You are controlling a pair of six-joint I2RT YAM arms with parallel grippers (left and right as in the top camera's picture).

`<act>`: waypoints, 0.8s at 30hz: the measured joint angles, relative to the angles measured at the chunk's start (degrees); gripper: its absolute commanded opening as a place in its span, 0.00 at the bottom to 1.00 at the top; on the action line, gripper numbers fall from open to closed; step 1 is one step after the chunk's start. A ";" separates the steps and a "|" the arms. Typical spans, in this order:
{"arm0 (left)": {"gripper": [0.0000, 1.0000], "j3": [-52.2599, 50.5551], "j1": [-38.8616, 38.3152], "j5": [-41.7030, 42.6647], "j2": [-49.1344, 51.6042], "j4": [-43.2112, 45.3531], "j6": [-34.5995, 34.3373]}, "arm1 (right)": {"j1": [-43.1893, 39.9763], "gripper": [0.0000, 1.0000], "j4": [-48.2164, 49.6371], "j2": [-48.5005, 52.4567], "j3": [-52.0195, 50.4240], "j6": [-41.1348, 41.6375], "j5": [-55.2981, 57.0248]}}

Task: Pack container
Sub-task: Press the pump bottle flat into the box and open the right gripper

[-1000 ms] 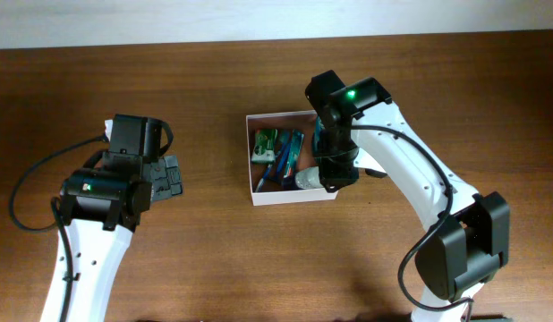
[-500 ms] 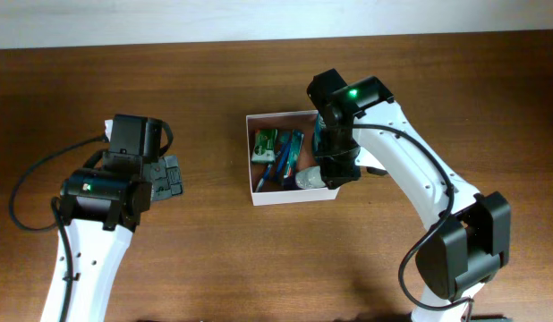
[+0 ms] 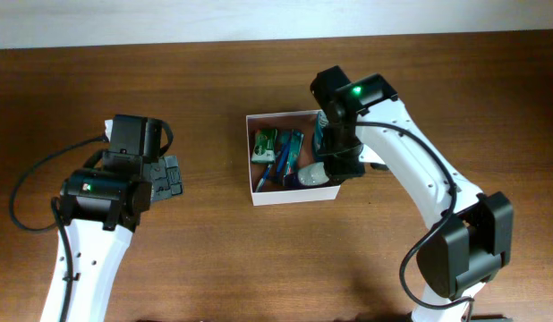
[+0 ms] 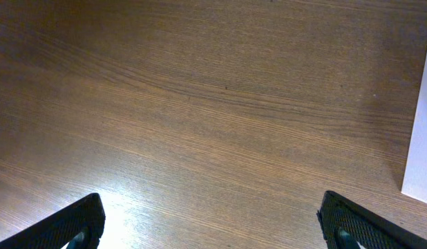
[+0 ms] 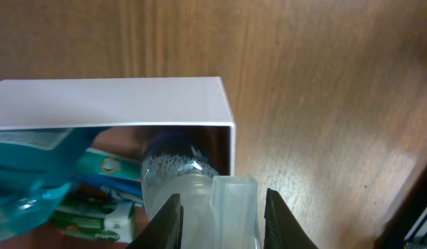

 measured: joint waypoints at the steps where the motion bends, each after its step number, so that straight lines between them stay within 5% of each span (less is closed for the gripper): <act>1: 0.99 0.02 0.00 0.00 0.00 0.00 0.00 | -0.28 0.22 0.00 0.00 0.37 -0.28 0.15; 24: 0.99 0.00 0.00 -0.02 0.00 -0.02 0.00 | -1.53 0.19 2.62 0.00 3.13 -16.13 3.98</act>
